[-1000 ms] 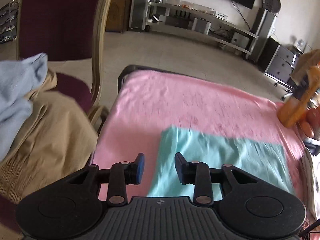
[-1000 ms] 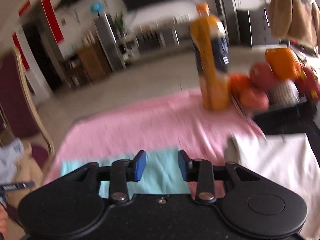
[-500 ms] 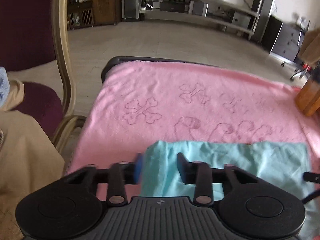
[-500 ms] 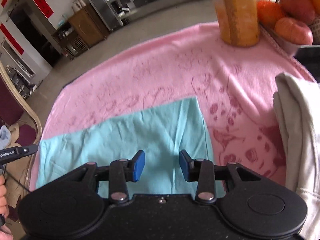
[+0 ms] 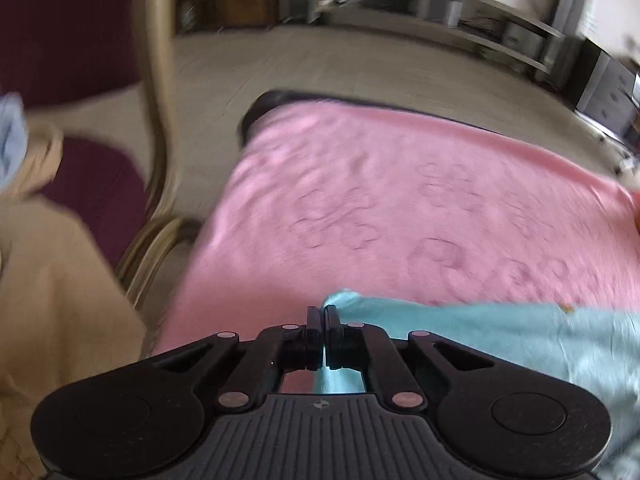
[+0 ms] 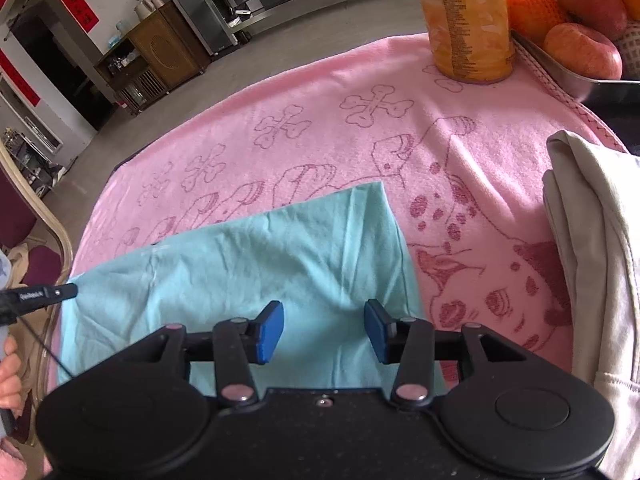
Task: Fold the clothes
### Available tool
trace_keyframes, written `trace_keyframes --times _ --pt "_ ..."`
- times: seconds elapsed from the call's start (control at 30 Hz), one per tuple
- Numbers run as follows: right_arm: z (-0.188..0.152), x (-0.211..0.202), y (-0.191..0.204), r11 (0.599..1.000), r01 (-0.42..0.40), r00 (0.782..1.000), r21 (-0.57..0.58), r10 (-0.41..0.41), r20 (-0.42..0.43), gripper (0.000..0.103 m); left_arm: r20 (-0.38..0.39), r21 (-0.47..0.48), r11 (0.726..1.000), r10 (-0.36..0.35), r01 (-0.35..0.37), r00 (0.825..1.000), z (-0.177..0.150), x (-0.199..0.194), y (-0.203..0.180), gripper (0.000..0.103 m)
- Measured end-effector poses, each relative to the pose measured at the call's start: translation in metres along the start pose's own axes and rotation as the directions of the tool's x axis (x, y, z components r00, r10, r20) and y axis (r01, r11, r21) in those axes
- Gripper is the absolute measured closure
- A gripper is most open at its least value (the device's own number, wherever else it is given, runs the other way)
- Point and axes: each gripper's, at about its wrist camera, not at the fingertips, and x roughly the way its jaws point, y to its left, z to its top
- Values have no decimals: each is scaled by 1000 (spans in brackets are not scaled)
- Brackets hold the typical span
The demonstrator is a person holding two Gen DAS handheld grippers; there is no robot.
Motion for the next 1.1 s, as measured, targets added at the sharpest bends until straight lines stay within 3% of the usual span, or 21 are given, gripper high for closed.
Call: trace_keyframes --times 0.1,0.17,0.2,0.23,0.27,0.33,0.47,0.6,0.67,0.7,0.73,0.8,1.03,1.1 --pt "0 0 0 1000 6 1000 -12 -6 -1 59 -54 -71 997 34 -38 998 3 11 23 102" --pt "0 1 0 1000 9 1000 -16 -9 -1 59 -54 -106 994 -43 37 998 3 5 29 100" --pt "0 1 0 1000 8 1000 -16 -8 0 58 -43 -110 992 -72 67 996 3 0 28 91" --pt "0 0 0 1000 6 1000 -14 -6 0 58 -23 -100 991 -87 85 996 2 -4 24 75" --pt "0 0 0 1000 4 1000 -12 -4 0 57 -2 -89 991 -103 102 995 2 -8 20 68" --pt "0 0 0 1000 2 1000 -12 -2 1 57 31 -68 989 -132 133 991 0 -15 12 66" --pt "0 0 -1 1000 -4 1000 -2 4 6 56 18 -77 988 -133 134 991 -4 -14 8 66" --pt "2 -4 -1 1000 -11 1000 6 11 27 56 45 -55 996 -69 72 997 -4 -21 5 62" --pt "3 -8 -1 1000 -16 999 9 15 52 56 78 -9 1000 -9 10 997 -5 -28 -1 48" --pt "4 -10 0 1000 -19 998 10 18 64 56 97 15 1000 14 -16 995 -6 -31 -5 37" --pt "4 -11 0 1000 -20 997 11 19 74 54 117 38 999 28 -33 993 -7 -34 -9 15" --pt "5 -14 1 1000 -20 996 13 19 90 53 142 63 995 65 -74 988 -9 -39 -15 5" --pt "5 -17 6 1000 -26 993 10 25 115 50 91 110 993 33 -43 995 -10 -34 -24 6" --pt "5 -17 7 1000 -23 993 12 22 117 50 105 125 990 50 -63 993 -12 -34 -24 6"
